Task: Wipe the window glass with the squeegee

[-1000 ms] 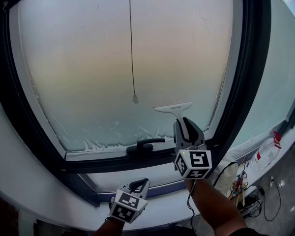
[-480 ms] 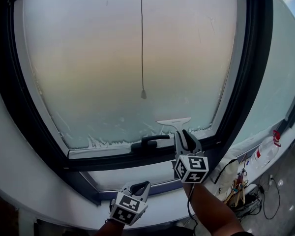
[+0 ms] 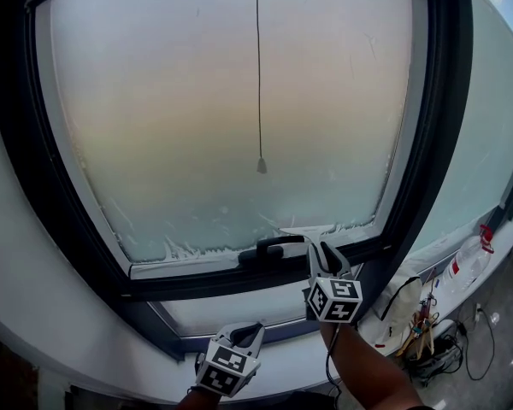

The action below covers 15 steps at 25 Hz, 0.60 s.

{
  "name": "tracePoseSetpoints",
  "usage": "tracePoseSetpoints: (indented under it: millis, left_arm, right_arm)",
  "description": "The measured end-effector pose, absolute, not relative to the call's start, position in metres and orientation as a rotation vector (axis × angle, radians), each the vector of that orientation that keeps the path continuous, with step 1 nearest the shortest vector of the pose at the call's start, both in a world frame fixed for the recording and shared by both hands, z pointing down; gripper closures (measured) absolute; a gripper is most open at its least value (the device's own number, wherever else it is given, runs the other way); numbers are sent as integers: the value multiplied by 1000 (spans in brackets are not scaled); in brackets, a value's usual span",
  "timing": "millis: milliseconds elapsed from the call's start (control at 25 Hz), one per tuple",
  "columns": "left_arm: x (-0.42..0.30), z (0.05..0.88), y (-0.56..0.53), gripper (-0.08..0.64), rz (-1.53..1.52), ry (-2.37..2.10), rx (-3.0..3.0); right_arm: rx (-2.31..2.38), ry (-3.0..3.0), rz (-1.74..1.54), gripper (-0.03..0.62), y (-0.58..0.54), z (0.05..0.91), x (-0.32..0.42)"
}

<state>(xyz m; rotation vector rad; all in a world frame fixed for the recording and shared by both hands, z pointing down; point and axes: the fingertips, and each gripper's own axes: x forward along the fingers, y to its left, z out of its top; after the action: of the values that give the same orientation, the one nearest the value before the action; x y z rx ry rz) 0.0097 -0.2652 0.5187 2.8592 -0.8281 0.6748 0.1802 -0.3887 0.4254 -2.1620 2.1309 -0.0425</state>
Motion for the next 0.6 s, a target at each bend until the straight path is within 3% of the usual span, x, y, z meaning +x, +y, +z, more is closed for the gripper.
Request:
tracePoseSetpoints:
  millis: [600]
  left_arm:
    - [22, 523, -271, 560, 698, -1019, 2719]
  right_arm:
    - [-2036, 2261, -5, 497, -382, 431, 179]
